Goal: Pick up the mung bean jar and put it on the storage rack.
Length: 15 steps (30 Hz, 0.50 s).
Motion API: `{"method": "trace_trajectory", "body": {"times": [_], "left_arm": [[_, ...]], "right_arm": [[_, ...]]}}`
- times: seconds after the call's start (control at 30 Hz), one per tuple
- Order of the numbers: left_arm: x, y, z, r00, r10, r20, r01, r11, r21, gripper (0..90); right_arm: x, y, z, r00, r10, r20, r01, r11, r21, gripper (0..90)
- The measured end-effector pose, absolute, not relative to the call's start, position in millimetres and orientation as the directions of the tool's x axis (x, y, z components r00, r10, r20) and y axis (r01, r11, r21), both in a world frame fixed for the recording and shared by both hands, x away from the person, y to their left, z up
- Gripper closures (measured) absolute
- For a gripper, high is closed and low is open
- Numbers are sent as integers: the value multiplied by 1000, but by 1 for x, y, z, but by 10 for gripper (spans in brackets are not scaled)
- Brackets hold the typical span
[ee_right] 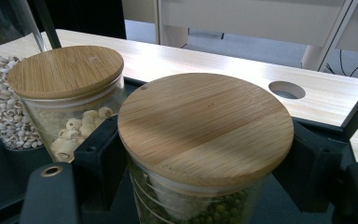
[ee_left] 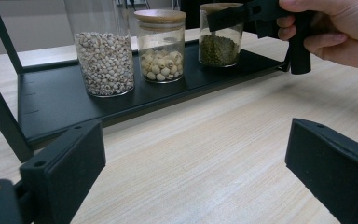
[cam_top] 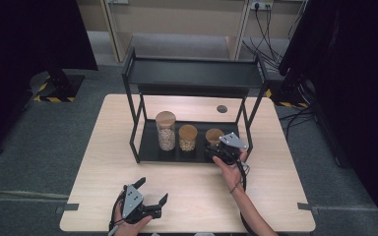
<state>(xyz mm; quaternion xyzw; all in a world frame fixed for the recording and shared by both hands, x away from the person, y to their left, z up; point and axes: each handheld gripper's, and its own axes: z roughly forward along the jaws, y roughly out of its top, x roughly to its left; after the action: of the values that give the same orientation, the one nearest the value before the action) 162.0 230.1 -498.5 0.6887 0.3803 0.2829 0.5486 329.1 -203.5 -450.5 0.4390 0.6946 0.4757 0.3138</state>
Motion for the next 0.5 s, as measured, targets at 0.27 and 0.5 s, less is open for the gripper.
{"method": "trace_trajectory", "body": {"times": [0.27, 0.5], "left_arm": [[162, 230, -498, 551, 834, -26, 212, -109, 971, 43], [162, 230, -499, 551, 834, -26, 212, -109, 971, 44]], "right_arm": [[332, -201, -455, -417, 909, -16, 327, 167, 930, 255], [333, -202, -455, -423, 906, -14, 327, 167, 930, 254]]}}
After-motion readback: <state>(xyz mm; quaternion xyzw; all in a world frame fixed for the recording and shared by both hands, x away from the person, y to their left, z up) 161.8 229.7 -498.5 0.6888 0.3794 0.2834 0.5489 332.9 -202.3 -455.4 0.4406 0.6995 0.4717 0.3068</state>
